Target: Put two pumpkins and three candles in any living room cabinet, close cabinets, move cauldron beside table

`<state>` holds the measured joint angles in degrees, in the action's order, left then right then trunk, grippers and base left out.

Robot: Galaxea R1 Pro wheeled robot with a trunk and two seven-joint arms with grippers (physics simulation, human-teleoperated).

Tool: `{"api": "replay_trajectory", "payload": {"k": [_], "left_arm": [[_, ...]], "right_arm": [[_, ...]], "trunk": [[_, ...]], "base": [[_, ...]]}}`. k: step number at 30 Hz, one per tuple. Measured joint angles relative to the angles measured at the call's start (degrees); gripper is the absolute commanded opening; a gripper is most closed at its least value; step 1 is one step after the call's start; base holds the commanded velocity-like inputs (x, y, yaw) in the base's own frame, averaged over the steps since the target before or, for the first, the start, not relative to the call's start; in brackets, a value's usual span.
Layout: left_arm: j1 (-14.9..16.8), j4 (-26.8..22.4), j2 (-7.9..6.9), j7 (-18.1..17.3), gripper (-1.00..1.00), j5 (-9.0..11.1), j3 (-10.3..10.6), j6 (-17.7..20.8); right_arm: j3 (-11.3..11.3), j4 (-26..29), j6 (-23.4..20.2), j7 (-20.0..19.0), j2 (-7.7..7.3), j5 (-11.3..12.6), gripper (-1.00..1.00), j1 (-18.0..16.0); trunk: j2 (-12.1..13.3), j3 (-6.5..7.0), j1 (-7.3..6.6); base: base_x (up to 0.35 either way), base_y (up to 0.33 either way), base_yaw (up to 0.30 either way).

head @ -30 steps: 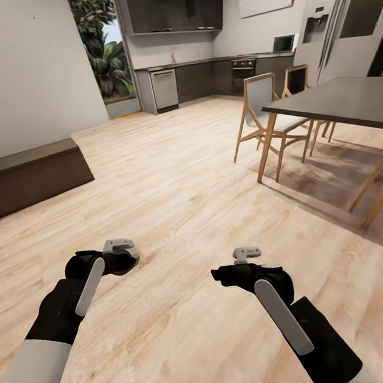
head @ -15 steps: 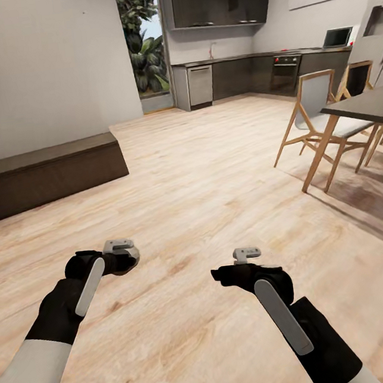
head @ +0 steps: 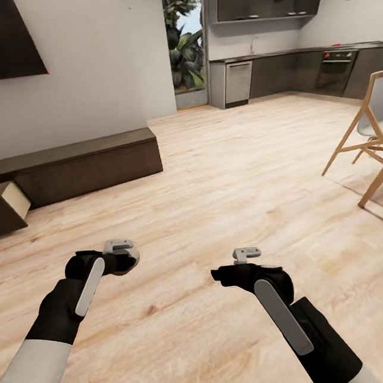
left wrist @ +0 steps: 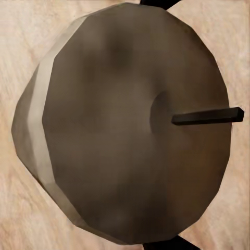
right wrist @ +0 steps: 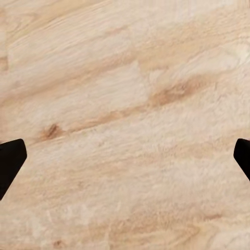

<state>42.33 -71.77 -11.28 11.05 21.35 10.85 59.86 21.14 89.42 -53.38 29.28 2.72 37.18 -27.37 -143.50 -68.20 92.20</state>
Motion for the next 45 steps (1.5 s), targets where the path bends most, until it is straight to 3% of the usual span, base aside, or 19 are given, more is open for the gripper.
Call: {"api": "replay_trajectory", "payload": {"k": [18,35,37,40,45], "left_arm": [[0.02,0.04,0.0,0.0,-1.0,0.0,0.0,0.0],[0.13,4.29,0.0,-0.04,-1.0,0.21,-0.25,0.01],[0.17,5.17,0.0,-0.1,-1.0,0.13,-0.66,0.01],[0.17,5.93,-0.01,-0.25,-1.0,-0.27,-3.2,0.01],[0.16,6.18,-0.01,-0.53,-1.0,0.16,-4.37,-0.01]], "right_arm": [[0.0,0.0,-0.01,0.0,0.0,0.02,1.0,0.0],[0.0,0.0,-0.01,0.0,0.0,0.05,1.0,0.0],[0.0,0.0,-0.01,0.0,0.0,0.04,1.0,0.0],[0.0,0.0,-0.02,0.02,0.0,0.05,1.0,0.0],[0.01,0.0,-0.03,0.0,0.01,0.05,1.0,-0.01]], "trunk": [[0.0,0.0,0.0],[0.0,0.0,0.0],[0.0,0.0,0.0],[0.0,0.0,0.0],[0.0,0.0,-0.01]], "base": [[0.253,0.25,0.291],[0.252,0.252,0.291],[0.256,0.244,0.291],[0.284,0.184,0.291],[0.319,0.061,0.291]]}}
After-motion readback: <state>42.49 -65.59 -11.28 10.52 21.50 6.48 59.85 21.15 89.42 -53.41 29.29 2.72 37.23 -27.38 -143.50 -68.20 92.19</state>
